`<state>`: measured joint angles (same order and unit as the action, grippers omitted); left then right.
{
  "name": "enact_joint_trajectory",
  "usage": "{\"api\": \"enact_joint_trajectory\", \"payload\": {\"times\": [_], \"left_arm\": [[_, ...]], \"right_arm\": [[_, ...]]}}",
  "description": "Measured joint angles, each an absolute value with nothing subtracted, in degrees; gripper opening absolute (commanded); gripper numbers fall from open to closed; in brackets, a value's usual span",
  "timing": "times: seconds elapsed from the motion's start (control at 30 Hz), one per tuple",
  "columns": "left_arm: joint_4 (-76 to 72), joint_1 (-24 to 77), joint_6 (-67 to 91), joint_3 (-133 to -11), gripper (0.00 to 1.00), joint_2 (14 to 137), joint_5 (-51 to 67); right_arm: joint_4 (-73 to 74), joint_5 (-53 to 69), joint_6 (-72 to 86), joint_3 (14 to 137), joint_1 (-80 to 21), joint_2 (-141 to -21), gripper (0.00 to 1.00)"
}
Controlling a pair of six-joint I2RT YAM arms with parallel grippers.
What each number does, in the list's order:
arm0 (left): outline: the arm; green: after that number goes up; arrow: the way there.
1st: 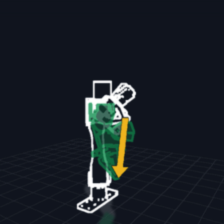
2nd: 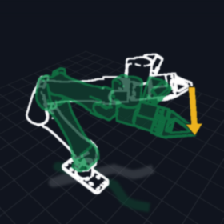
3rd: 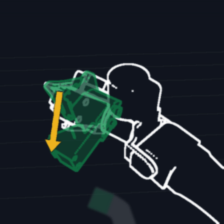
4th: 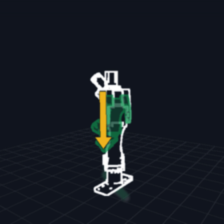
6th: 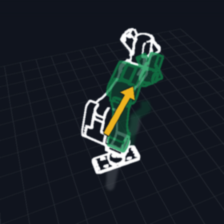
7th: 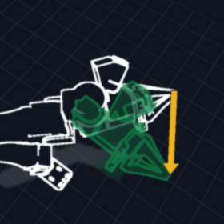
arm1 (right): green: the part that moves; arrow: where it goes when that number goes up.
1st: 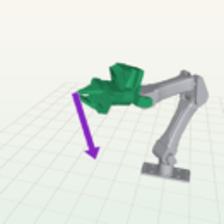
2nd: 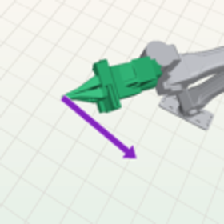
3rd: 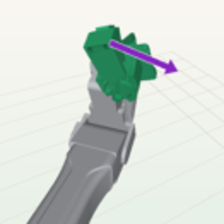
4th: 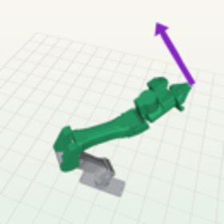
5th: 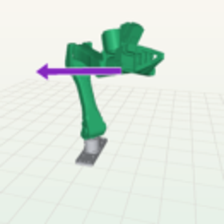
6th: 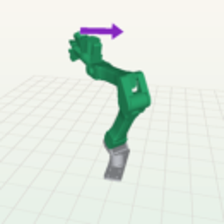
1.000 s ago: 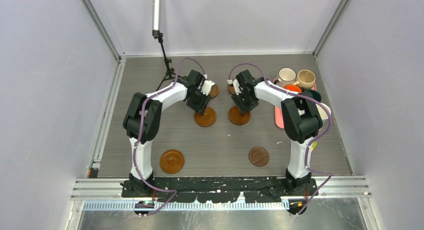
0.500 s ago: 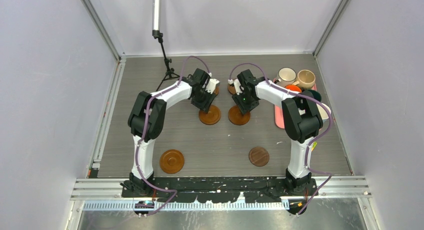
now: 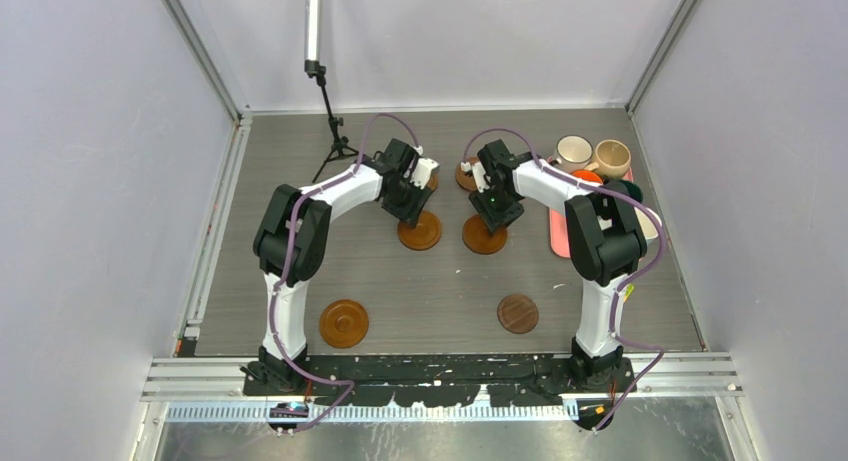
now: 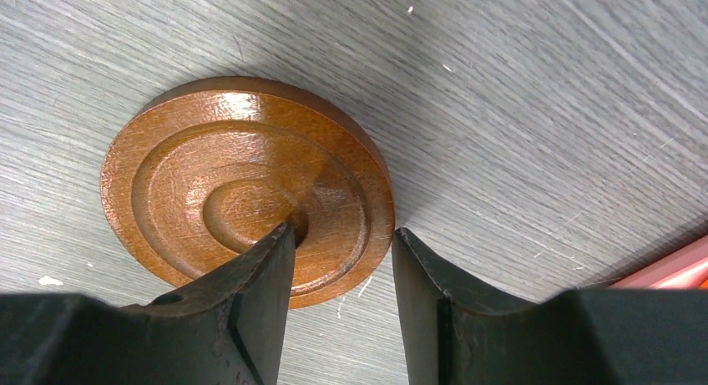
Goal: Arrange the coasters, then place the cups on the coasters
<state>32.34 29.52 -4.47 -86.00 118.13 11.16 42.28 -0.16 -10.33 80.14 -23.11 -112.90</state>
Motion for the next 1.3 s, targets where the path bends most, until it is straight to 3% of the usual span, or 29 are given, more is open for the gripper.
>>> {"api": "enact_joint_trajectory", "payload": {"times": [0.57,1.07,1.3], "left_arm": [[32.3,29.9,-4.8,-82.8,0.46,115.9,11.8],[37.4,29.2,-4.4,-84.3,0.79,115.3,13.2],[40.3,25.9,-8.3,-84.1,0.92,106.8,19.9]], "right_arm": [[43.5,-1.2,-8.3,83.7,-23.1,-115.2,0.52],[45.1,3.3,-7.2,86.9,-23.1,-114.6,0.68],[47.4,10.0,-10.6,86.5,-23.1,-105.4,0.74]]}}
